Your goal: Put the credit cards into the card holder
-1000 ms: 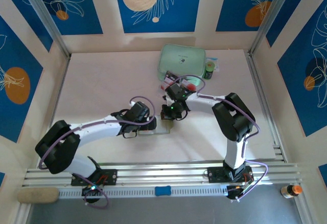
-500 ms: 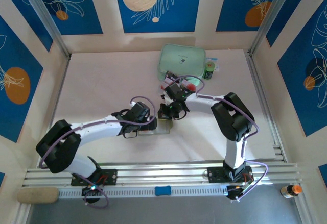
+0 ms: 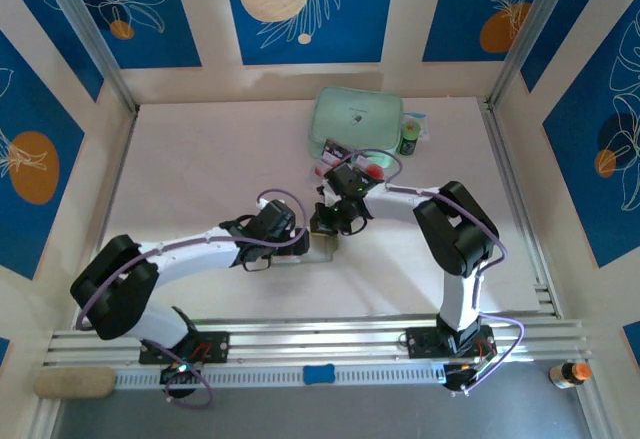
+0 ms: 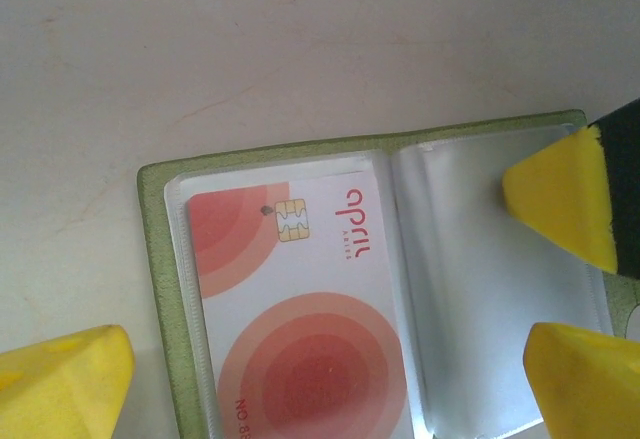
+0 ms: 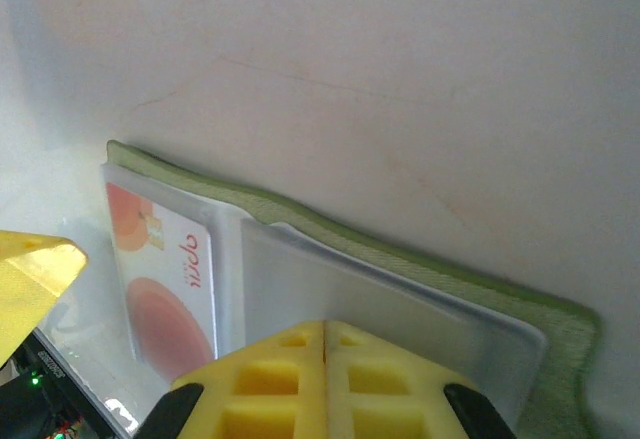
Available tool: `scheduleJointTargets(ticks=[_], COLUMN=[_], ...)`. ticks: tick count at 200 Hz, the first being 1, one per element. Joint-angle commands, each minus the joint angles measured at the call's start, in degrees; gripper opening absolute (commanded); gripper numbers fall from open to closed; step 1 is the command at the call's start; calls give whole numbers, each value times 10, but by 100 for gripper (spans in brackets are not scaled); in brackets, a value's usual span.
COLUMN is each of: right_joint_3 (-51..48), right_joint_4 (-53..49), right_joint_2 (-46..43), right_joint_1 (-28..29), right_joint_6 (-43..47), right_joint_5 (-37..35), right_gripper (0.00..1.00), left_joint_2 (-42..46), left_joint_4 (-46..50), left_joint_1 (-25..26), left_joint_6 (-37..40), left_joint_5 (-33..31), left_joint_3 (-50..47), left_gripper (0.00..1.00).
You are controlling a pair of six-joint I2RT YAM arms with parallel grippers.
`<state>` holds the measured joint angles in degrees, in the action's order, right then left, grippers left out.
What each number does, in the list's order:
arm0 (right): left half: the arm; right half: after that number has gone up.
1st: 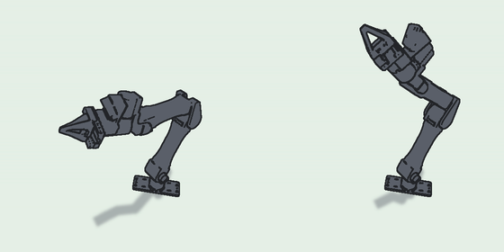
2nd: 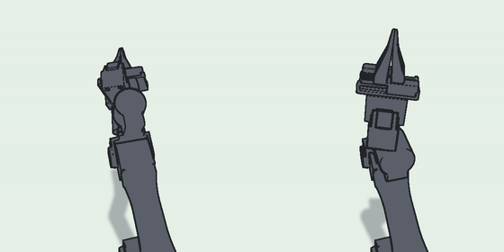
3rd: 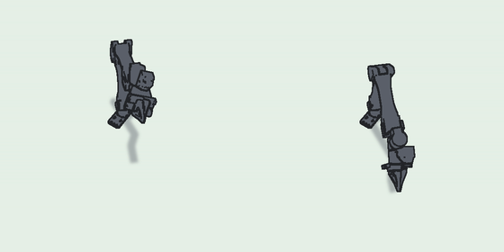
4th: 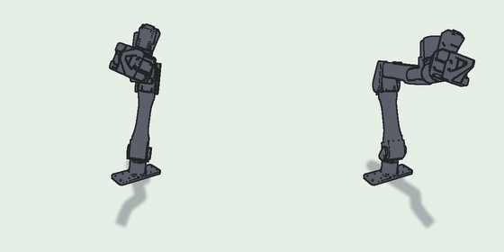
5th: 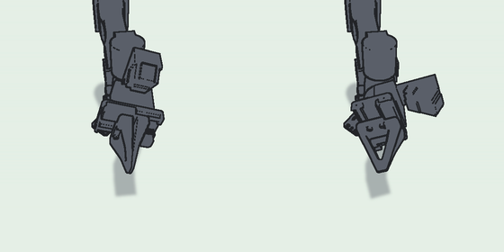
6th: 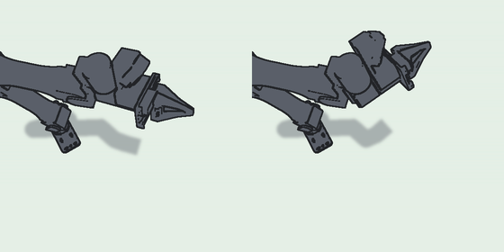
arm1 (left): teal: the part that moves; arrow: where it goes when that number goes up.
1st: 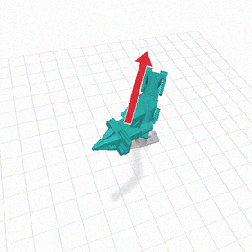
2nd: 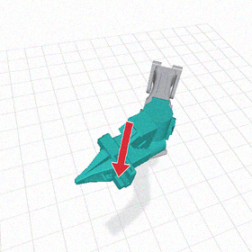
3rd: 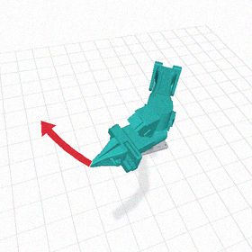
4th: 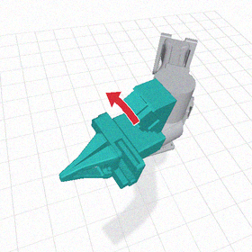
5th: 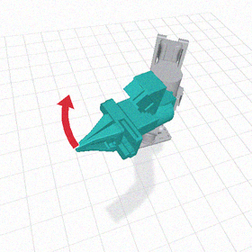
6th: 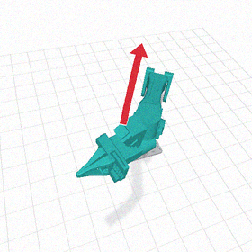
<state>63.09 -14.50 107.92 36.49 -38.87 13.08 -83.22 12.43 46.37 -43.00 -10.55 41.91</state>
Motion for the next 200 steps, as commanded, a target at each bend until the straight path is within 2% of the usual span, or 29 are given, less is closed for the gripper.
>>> scheduleJointTargets(ticks=[1,92,200], right_joint_3=[-5,-2,6], right_joint_4=[-17,-28,3], right_joint_2=[-28,-1,22], right_joint_1=[-10,-16,18], right_joint_6=[14,31,-5], right_joint_5=[3,-11,19], right_gripper=[0,0,0], left_joint_2=[3,1,-8], left_joint_4=[-6,-6,-14], left_joint_1=[7,7,7], left_joint_6=[12,13,14], left_joint_5=[-8,-9,-4], left_joint_3=[6,7,9], left_gripper=[100,100,100])
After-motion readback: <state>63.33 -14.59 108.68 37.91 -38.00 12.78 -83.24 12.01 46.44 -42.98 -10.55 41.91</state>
